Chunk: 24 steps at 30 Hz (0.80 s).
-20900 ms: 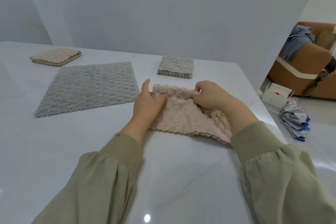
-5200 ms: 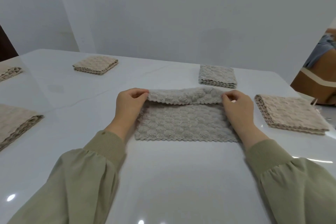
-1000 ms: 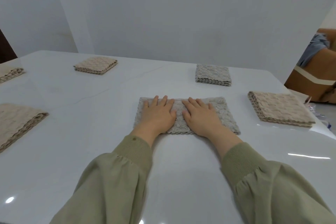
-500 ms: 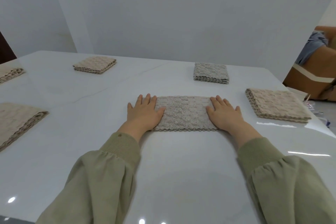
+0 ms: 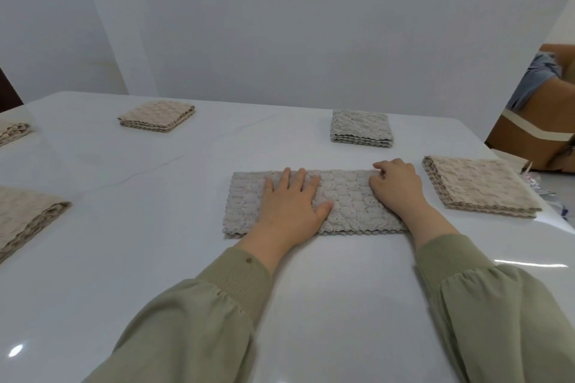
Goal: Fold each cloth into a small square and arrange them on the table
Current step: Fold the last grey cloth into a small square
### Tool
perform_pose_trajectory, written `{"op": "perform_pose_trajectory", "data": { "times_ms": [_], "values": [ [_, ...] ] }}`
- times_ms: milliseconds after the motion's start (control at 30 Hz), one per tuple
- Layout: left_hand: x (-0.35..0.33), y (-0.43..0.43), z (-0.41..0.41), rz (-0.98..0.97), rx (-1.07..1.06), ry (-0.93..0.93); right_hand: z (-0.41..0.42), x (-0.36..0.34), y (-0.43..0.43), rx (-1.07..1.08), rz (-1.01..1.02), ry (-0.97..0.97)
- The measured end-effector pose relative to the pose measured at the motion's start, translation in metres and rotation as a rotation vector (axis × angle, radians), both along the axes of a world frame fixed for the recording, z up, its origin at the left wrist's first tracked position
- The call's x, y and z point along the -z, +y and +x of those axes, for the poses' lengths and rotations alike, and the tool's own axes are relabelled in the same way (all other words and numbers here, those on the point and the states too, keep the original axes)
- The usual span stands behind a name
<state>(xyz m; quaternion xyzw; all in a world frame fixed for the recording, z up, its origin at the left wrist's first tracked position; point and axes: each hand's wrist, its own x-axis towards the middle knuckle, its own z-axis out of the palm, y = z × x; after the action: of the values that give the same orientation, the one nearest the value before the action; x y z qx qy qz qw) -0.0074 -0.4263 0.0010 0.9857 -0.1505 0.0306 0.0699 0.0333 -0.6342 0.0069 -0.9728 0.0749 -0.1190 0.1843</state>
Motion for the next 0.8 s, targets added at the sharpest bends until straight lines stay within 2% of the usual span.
{"op": "perform_pose_trajectory", "data": {
  "times_ms": [100, 467, 533, 800],
  "values": [
    [0.001, 0.001, 0.002, 0.048, -0.007, 0.046, 0.0, 0.0, 0.002, -0.015, -0.074, 0.071],
    [-0.001, 0.0, 0.002, 0.043, -0.011, 0.065, 0.002, -0.001, 0.001, 0.013, 0.002, 0.082],
    [-0.001, 0.0, 0.002, 0.045, -0.012, 0.064, 0.0, -0.003, 0.001, 0.012, 0.058, 0.045],
    [-0.002, 0.0, 0.001, 0.033, -0.012, 0.068, -0.006, -0.013, 0.004, -0.093, 0.506, -0.055]
  ]
}}
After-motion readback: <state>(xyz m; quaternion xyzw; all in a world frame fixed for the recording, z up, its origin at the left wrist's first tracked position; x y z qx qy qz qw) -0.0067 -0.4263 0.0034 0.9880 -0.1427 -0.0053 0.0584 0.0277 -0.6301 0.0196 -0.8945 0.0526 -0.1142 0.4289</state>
